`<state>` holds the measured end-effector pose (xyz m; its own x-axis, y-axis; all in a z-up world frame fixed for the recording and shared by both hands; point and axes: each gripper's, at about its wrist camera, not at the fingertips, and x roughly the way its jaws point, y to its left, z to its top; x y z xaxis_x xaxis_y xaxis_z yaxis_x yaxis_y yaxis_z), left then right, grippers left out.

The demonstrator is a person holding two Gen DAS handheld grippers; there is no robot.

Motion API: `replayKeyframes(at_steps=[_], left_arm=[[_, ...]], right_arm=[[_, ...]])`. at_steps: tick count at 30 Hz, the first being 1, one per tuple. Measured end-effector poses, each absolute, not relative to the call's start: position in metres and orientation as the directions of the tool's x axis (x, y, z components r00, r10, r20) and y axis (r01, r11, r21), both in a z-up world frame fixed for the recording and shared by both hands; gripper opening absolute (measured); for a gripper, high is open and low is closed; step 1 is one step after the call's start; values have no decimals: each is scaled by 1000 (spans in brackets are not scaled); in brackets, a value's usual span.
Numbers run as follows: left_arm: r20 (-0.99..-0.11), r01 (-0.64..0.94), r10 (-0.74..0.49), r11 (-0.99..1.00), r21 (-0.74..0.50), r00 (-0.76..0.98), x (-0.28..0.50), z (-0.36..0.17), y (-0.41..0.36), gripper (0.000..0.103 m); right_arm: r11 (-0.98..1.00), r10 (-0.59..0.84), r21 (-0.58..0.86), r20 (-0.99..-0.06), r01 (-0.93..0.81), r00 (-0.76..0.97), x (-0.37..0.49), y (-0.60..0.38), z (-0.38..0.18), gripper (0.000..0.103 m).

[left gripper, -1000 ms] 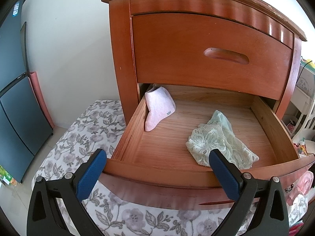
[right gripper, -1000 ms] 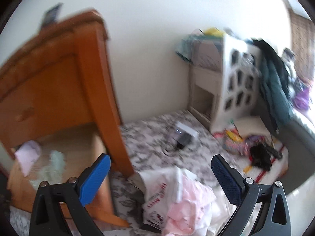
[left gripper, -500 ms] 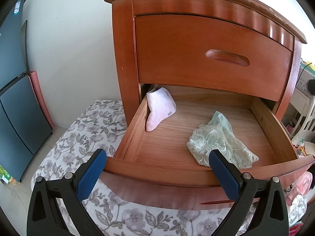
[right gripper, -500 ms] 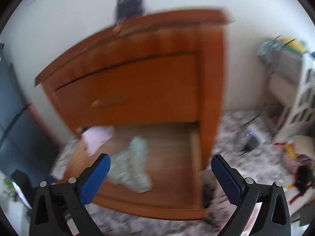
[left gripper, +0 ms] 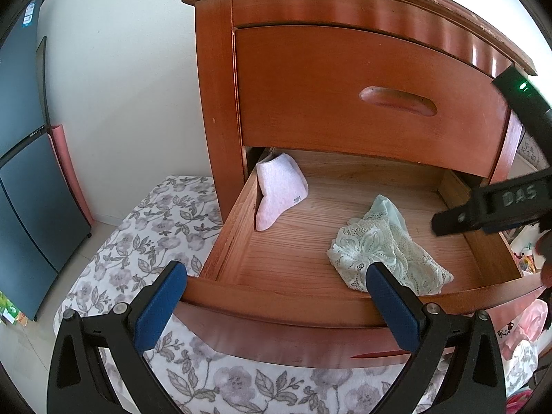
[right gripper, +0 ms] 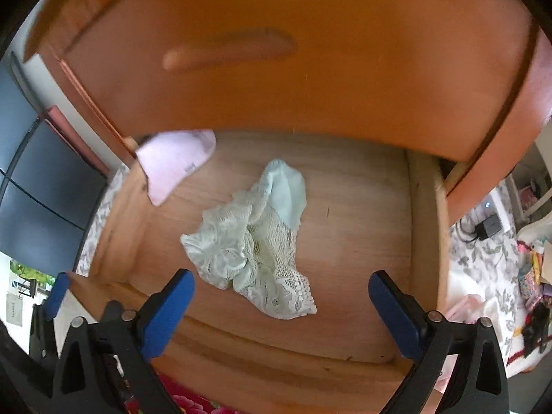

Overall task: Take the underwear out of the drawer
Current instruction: 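Move the open right gripper back into the drawer over the lace cloth, then close the right gripper on the mint-green lace cloth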

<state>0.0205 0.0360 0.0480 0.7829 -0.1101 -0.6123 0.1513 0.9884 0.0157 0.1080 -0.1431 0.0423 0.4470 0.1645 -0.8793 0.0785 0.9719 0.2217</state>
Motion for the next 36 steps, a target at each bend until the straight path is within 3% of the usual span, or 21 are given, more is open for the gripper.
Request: replayKeyframes(at_steps=[2,4,9,20,28,36], left_arm=[[-612,152,-110,988,16,783,21,48,36,103],[-612,151,-110,988,16,783,20,48,36,103],[-612,151,-110,988,16,783,20,48,36,103],[-612,151,-110,988,16,783,20,48,36,103],[-612,151,-110,988,16,783,20,48,36,103],[-612,151,-110,988,16,783,20,48,36,103]], right_arm=[[969,188,237,-890,69,415,114,-140,34,99],[969,198,239,-904,62,379,120,-137,25,90],[967,203,237,-937,90,285,130,-136,5,77],[985,144,155,-981,76,132,149,-135,-25,51],[992,113,119,-985,36,127,143,-130,-27,7],[997,77,76,-972,-11,224,129,-120,0,3]])
